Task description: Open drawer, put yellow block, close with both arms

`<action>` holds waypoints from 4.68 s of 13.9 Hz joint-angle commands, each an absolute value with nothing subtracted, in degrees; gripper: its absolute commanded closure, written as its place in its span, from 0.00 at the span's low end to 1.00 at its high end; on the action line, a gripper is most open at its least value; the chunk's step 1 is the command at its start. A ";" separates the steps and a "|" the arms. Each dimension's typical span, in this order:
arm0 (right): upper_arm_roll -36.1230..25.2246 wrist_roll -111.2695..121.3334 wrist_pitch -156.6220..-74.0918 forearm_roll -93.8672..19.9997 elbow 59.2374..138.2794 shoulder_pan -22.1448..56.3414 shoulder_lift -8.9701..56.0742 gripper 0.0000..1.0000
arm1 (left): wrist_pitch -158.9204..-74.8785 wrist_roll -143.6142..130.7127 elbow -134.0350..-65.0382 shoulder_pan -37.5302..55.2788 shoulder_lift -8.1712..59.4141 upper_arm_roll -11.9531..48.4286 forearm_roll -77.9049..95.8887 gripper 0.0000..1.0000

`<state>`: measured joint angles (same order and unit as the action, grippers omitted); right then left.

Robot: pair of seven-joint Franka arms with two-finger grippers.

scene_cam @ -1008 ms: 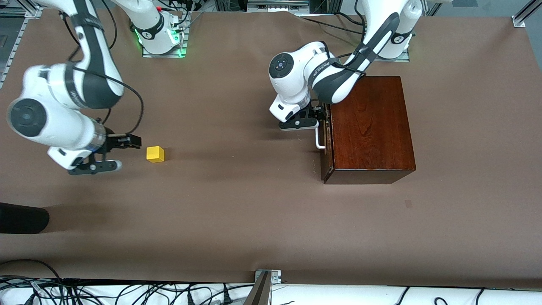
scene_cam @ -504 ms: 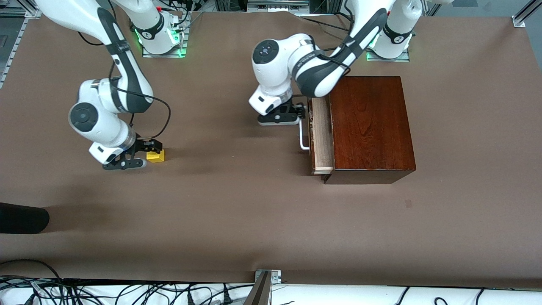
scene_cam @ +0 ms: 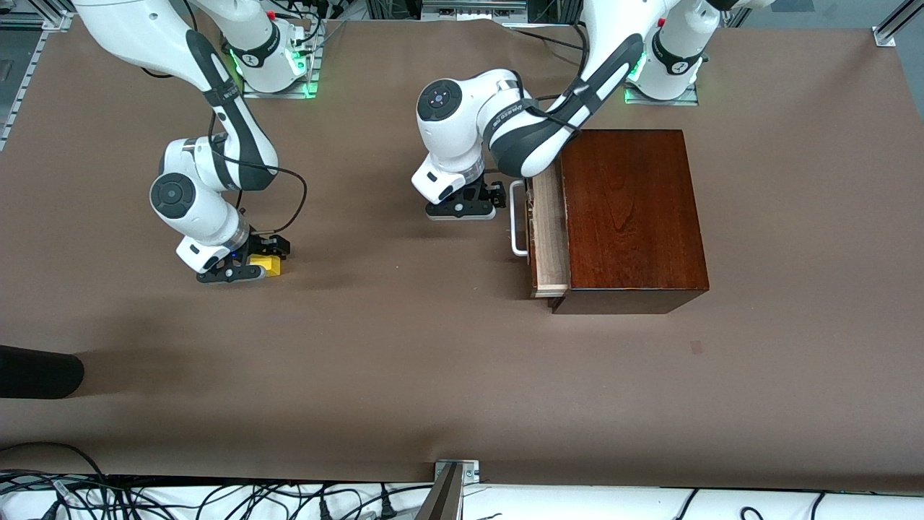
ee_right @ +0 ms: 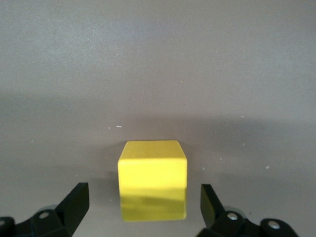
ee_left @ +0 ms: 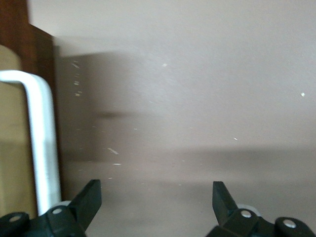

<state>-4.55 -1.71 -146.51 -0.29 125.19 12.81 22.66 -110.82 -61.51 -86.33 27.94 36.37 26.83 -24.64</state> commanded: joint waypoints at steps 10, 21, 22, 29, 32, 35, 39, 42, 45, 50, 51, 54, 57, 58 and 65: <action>-4.57 0.17 -150.29 -0.97 125.59 12.13 24.70 0.75 | -106.07 -62.40 -85.26 28.04 39.20 26.45 -29.71 0.00; -5.27 5.27 -118.26 -0.97 112.26 12.13 9.06 0.95 | -111.83 -65.31 -84.64 29.44 36.23 26.89 -25.66 0.00; -5.45 5.27 -114.56 -0.97 109.71 12.13 8.97 0.95 | -107.79 -63.48 -84.29 29.27 35.08 27.24 -25.66 0.00; -6.94 6.59 -102.75 -0.18 100.90 12.30 8.08 0.95 | -94.68 -43.29 -83.94 17.70 20.50 27.16 -11.62 0.00; -6.94 6.94 -102.83 -0.53 100.90 12.30 8.26 1.00 | -90.01 -29.84 -84.02 7.24 15.66 27.16 -8.62 0.00; -6.16 6.25 -104.14 -0.88 100.90 13.18 9.57 1.00 | -87.64 -19.29 -84.02 -1.03 13.02 27.25 -6.08 0.00; -2.12 4.32 -105.47 -0.97 97.57 18.18 12.91 1.00 | -86.75 -4.42 -86.03 -3.01 6.96 18.76 -2.20 0.00; -1.76 3.43 -105.38 -0.97 93.00 26.08 16.07 1.00 | -88.67 1.31 -90.78 3.50 1.77 5.04 -0.70 0.00; -1.76 3.42 -105.82 -0.88 90.10 34.25 18.79 1.00 | -97.11 0.62 -99.64 3.78 -4.03 2.20 -0.97 0.00; -0.97 9.23 -106.70 -0.18 74.90 44.90 29.69 1.00 | -94.75 0.88 -98.35 3.25 -2.64 2.29 -1.49 0.00; -0.88 9.66 -107.22 -0.18 74.19 46.83 30.49 1.00 | -94.66 0.88 -98.35 3.25 -2.55 2.29 -1.32 0.00; -0.97 9.58 -109.68 0.70 73.74 53.07 32.07 1.00 | -94.66 0.70 -98.26 3.25 -2.55 2.29 -1.23 0.00; -0.97 9.84 -113.54 2.80 73.04 56.85 33.92 1.00 | -94.57 0.97 -98.26 3.25 -2.46 2.29 -1.14 0.00; -0.88 10.10 -114.16 4.20 72.17 57.74 34.80 1.00 | -94.57 0.97 -98.26 3.25 -2.46 2.29 -1.06 0.00; -0.88 18.63 -115.83 8.43 64.51 60.47 44.55 1.00 | -94.57 0.97 -98.17 3.34 -2.46 2.37 -0.97 0.00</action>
